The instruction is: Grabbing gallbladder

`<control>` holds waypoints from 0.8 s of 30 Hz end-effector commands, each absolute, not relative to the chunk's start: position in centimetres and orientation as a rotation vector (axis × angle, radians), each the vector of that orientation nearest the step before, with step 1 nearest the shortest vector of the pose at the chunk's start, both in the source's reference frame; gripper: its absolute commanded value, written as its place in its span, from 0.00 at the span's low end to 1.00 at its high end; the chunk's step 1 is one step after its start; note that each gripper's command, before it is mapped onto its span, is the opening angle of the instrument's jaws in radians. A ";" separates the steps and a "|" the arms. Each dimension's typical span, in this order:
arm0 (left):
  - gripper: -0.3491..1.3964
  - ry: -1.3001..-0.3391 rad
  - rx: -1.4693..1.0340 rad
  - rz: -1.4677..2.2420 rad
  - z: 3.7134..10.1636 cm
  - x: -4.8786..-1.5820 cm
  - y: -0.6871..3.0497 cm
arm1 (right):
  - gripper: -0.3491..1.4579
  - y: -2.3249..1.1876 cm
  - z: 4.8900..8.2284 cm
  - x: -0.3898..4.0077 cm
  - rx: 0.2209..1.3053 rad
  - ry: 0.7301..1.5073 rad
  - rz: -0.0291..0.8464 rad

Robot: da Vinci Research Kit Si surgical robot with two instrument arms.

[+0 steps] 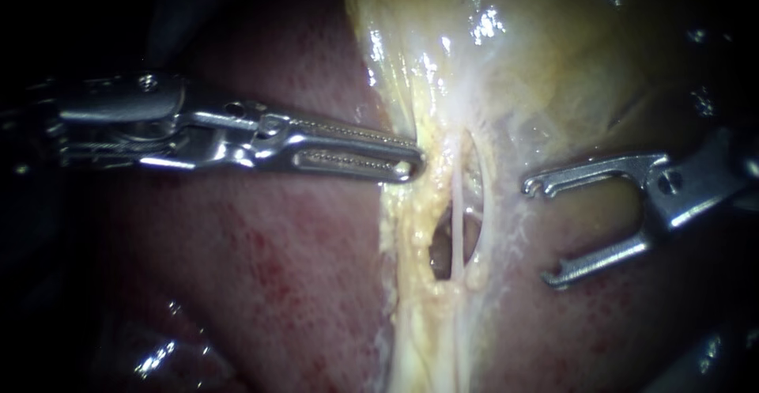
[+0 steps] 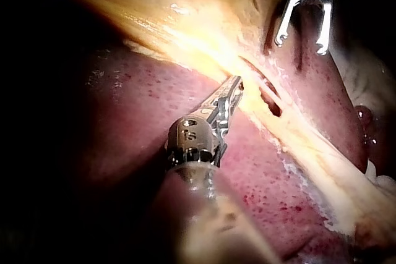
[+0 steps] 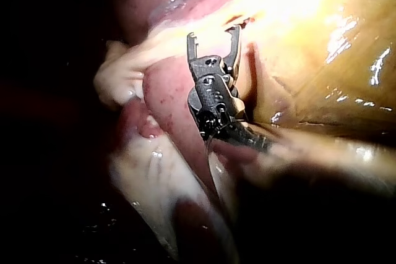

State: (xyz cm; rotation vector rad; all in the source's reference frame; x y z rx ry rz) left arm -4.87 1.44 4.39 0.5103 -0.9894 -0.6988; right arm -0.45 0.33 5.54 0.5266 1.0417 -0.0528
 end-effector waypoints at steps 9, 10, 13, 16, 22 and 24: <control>0.00 -0.991 0.511 -0.699 4.38 -4.86 1.44 | 0.49 0.33 5.54 -0.45 0.527 1.042 -0.053; 0.00 -0.991 0.511 -0.699 4.38 -4.86 1.44 | 0.49 0.33 5.54 -0.45 0.527 1.042 -0.053; 0.00 -0.991 0.512 -0.699 4.38 -4.86 1.44 | 0.49 0.33 5.54 -0.45 0.527 1.042 -0.053; 0.00 -0.991 0.512 -0.699 4.37 -4.86 1.44 | 0.49 0.33 5.54 -0.45 0.527 1.042 -0.053; 0.00 -0.991 0.512 -0.698 4.37 -4.85 1.44 | 0.49 0.33 5.55 -0.45 0.527 1.042 -0.053; 0.00 -0.991 0.512 -0.698 4.37 -4.84 1.44 | 0.49 0.33 5.55 -0.45 0.527 1.042 -0.053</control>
